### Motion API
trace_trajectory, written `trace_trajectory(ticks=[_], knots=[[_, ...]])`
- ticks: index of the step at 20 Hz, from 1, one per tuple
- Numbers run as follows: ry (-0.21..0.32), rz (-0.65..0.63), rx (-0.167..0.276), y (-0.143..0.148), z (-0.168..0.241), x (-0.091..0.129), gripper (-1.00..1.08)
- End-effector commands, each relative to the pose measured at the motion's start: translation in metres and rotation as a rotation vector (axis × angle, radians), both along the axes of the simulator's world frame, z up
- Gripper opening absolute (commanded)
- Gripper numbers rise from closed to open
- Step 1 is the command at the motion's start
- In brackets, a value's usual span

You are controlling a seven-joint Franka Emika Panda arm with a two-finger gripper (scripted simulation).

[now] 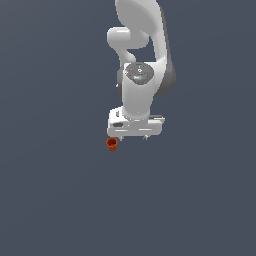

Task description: Pick up the object and move it to a goal position.

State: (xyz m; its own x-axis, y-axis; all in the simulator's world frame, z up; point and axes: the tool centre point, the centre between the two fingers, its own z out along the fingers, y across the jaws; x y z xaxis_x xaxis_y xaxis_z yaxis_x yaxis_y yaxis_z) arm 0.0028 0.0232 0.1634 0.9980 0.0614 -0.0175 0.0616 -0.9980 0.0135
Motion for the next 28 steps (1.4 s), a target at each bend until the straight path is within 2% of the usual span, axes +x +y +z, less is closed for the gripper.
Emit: trace_trajectory(ticks=[1,4,9,13,21,28], knots=[[0.000,0.000,0.000,0.000,0.000,0.000,1.00],[-0.010,-0.006,0.003,-0.002,0.005,0.002,1.00],[-0.054,-0.032,0.014,-0.011,0.027,0.013,1.00],[-0.061,-0.036,0.015,-0.012,0.031,0.015,1.00],[-0.054,-0.099,0.018,-0.023,0.016,0.009,1.00],[-0.040,-0.269,0.020,-0.052,-0.020,-0.007,1.00]])
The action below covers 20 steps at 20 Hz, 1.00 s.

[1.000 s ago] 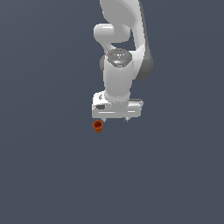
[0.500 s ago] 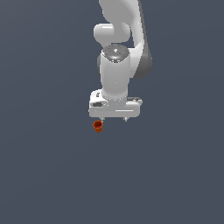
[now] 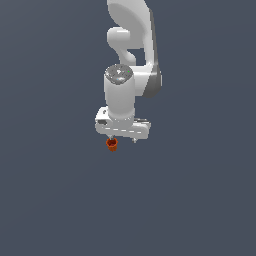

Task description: Pick up the object and move it to a goal position.

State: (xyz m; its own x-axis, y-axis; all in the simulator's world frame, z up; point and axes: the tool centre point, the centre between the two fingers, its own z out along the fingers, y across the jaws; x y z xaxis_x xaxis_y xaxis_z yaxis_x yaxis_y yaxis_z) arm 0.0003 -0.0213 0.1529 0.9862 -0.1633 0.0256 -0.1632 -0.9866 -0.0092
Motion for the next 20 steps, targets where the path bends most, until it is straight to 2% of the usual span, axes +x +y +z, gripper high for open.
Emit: trace_trajectory(ticks=[1,10,20], knots=[[0.007,-0.077,0.002,-0.014,-0.016,-0.008,1.00],[0.024,-0.297,0.001,-0.051,-0.057,-0.036,1.00],[0.028,-0.332,0.000,-0.058,-0.067,-0.041,1.00]])
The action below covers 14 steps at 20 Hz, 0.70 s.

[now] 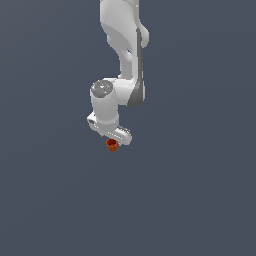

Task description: Pick up the object and move it to a goal position.

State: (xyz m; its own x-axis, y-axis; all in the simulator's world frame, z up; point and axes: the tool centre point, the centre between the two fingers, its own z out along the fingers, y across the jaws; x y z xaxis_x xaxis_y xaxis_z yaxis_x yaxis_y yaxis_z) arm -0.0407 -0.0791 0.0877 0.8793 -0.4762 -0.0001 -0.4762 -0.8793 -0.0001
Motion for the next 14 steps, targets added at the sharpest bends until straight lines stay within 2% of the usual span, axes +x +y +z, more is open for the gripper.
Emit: trace_trajectory(ticks=[1,14], knots=[[0.000,0.000,0.000,0.000,-0.004,0.000,1.00],[0.000,-0.007,0.000,-0.001,-0.049,-0.001,1.00]])
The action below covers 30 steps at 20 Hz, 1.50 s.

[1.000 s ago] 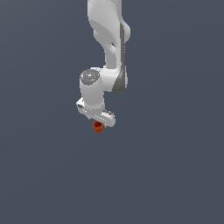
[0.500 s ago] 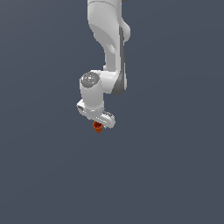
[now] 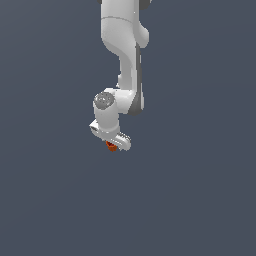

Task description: Pick up the object and move it to a goal position.

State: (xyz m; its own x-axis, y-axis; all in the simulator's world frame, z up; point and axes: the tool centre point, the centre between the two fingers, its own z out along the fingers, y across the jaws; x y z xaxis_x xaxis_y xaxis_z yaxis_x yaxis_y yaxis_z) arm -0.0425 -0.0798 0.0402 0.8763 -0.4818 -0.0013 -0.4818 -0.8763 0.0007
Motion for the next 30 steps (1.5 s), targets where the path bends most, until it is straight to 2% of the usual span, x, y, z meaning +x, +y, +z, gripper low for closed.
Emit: trace_trajectory(ticks=[1,2,18,24,30], knots=[[-0.001,0.000,0.000,0.000,-0.002,0.001,1.00],[-0.001,0.000,0.000,0.000,-0.002,0.001,-1.00],[-0.003,0.000,0.000,-0.004,0.010,0.002,-1.00],[-0.002,-0.001,0.000,-0.015,0.044,0.006,-1.00],[-0.002,-0.001,0.000,-0.032,0.098,0.011,-1.00]])
